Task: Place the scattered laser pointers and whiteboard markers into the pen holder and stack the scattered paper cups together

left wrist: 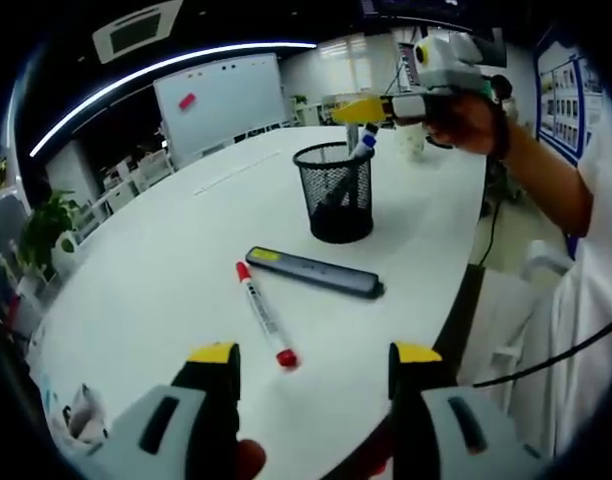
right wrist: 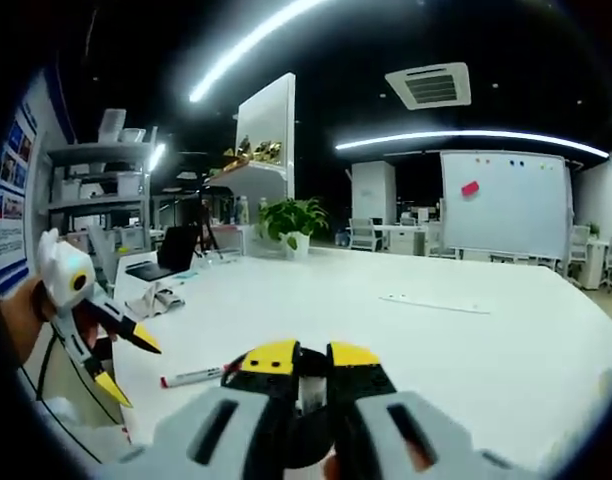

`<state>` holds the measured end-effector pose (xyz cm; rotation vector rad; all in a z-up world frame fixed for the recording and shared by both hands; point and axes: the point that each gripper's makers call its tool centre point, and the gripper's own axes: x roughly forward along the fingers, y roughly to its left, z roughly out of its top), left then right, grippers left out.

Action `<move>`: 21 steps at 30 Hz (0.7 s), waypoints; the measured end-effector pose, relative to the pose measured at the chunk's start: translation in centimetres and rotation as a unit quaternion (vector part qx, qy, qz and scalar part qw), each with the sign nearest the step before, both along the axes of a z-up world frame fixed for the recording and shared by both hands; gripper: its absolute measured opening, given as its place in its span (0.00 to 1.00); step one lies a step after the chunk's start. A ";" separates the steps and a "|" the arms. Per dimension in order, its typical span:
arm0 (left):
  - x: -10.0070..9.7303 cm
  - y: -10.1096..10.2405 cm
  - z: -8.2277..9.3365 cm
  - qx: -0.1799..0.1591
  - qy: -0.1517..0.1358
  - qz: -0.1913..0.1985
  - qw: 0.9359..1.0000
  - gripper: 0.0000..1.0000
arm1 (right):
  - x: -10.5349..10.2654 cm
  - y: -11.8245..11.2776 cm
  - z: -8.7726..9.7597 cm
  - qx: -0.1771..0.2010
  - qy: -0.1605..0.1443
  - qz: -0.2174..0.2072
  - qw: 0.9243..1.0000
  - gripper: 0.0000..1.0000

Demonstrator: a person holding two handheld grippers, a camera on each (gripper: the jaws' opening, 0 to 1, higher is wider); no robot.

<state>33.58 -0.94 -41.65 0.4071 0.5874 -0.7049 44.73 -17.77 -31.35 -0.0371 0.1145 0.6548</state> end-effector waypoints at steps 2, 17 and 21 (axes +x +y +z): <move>0.1 0.1 0.0 0.000 0.001 0.001 1.000 0.60 | 0.0 0.0 -0.1 -0.001 0.002 -0.001 1.000 0.11; 0.1 0.1 -0.2 -0.002 0.001 0.001 1.000 0.60 | 0.1 -0.1 -0.1 -0.004 0.000 -0.003 1.000 0.13; 0.0 0.1 -0.2 -0.002 0.002 0.001 1.000 0.60 | 0.2 -0.2 -0.1 -0.004 0.000 -0.004 1.000 0.14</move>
